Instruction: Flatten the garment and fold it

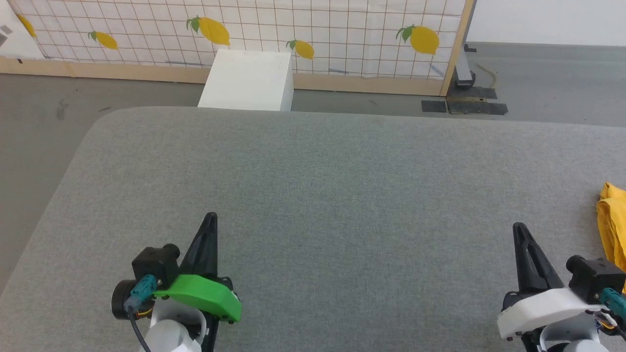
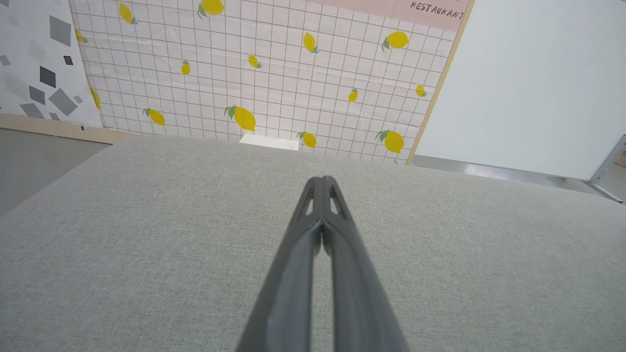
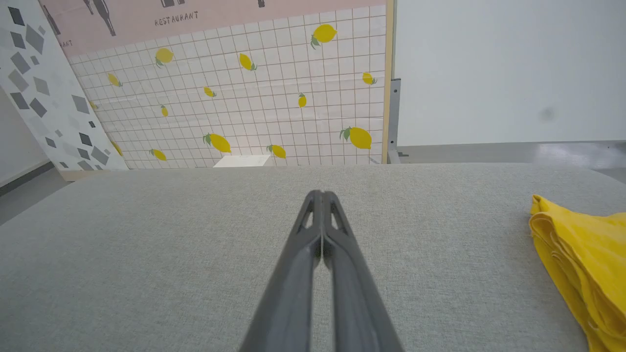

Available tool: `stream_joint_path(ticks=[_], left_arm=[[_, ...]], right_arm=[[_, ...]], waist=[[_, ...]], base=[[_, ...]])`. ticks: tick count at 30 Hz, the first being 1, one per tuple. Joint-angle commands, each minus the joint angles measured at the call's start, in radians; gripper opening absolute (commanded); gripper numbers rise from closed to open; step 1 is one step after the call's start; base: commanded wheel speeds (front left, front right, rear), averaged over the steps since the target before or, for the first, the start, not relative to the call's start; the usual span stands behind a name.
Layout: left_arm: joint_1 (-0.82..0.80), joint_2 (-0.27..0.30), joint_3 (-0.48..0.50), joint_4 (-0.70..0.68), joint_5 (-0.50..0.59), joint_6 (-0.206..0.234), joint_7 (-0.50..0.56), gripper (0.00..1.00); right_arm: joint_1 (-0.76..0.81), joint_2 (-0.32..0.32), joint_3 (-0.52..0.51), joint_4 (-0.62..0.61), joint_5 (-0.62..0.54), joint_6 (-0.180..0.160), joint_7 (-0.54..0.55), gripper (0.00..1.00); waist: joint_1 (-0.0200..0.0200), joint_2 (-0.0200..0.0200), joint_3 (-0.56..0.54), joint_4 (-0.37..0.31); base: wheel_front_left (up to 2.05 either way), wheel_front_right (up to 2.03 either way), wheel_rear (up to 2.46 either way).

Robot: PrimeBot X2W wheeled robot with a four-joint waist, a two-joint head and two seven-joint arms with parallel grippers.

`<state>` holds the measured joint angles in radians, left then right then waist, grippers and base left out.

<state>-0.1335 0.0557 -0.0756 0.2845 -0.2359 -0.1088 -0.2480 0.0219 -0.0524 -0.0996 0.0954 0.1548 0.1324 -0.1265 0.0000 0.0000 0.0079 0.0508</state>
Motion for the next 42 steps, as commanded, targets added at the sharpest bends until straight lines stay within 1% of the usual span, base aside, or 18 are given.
stream_joint_path(ticks=[1,42], left_arm=[[0.003,0.0,0.002,-0.006,0.006,0.003,0.003,0.0],[0.046,-0.002,0.026,-0.098,0.082,0.038,0.084,0.0]], right_arm=[[-0.001,0.0,0.002,-0.002,-0.003,0.0,0.003,0.0],[-0.008,0.001,0.034,-0.033,-0.054,-0.001,0.044,0.0]], waist=[[0.0,0.0,0.0,-0.001],[0.0,0.0,-0.003,-0.017]], base=[[0.0,0.0,0.0],[0.0,0.0,0.0]])
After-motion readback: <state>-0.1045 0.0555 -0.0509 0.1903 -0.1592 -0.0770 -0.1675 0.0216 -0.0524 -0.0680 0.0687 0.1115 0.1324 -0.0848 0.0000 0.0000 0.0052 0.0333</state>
